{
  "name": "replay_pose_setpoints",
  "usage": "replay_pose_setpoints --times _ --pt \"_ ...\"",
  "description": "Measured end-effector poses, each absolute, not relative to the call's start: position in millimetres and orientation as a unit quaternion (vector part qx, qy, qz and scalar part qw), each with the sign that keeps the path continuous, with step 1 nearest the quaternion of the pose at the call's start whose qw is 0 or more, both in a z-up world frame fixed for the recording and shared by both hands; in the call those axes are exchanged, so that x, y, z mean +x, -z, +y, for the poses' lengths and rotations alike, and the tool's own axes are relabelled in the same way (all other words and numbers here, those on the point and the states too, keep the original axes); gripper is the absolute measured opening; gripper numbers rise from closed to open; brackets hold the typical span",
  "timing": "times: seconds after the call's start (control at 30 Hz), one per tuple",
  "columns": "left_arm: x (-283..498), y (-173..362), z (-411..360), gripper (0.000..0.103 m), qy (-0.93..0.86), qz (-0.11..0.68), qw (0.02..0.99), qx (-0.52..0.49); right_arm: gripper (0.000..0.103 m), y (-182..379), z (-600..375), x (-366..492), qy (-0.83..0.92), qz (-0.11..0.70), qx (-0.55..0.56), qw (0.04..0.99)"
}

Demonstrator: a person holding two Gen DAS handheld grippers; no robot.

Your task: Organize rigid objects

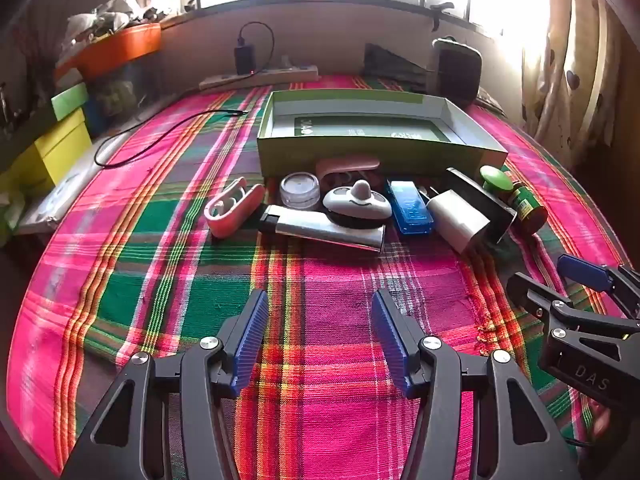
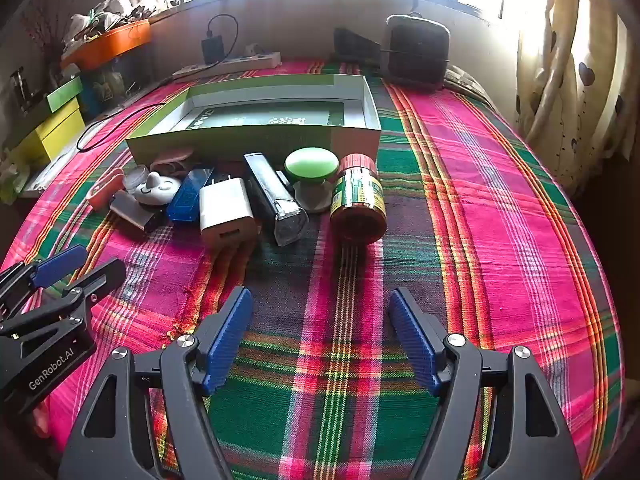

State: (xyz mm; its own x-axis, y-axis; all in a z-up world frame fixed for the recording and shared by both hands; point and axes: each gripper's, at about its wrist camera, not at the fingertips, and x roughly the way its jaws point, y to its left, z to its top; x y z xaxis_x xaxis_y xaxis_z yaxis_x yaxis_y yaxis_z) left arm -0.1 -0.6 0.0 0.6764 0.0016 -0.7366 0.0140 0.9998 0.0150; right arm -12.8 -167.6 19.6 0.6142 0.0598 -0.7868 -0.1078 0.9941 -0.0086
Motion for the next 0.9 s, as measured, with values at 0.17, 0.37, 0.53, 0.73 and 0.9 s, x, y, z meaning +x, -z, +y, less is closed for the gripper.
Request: replay_pose_setpoints --times 0.17,0.37,0.53,0.73,0.9 --pt "0.6 0.1 -5.7 0.055 0.001 0.404 0.915 0.014 0.072 -19.6 -167.6 -12.8 -0.047 0.437 -0.027 0.898" --pt "0.7 2.4 0.2 0.055 0.003 0.403 0.915 0.009 0.072 -19.5 -167.7 -12.7 -0.047 0.437 -0.026 0.898" --pt "-0.1 3.1 0.2 0.055 0.003 0.402 0.915 0.009 0.072 -19.4 -168.1 -12.7 -0.048 0.437 -0.026 0.898" --pt "0.2 2.6 0.9 0.055 0.004 0.402 0.915 0.008 0.072 -19.4 -168.3 -12.6 -0.048 0.437 -0.026 0.898" --pt "0.2 2.4 0.5 0.055 0.004 0.402 0.915 0.008 0.072 -19.4 -168.1 -12.5 -0.048 0.437 -0.025 0.898"
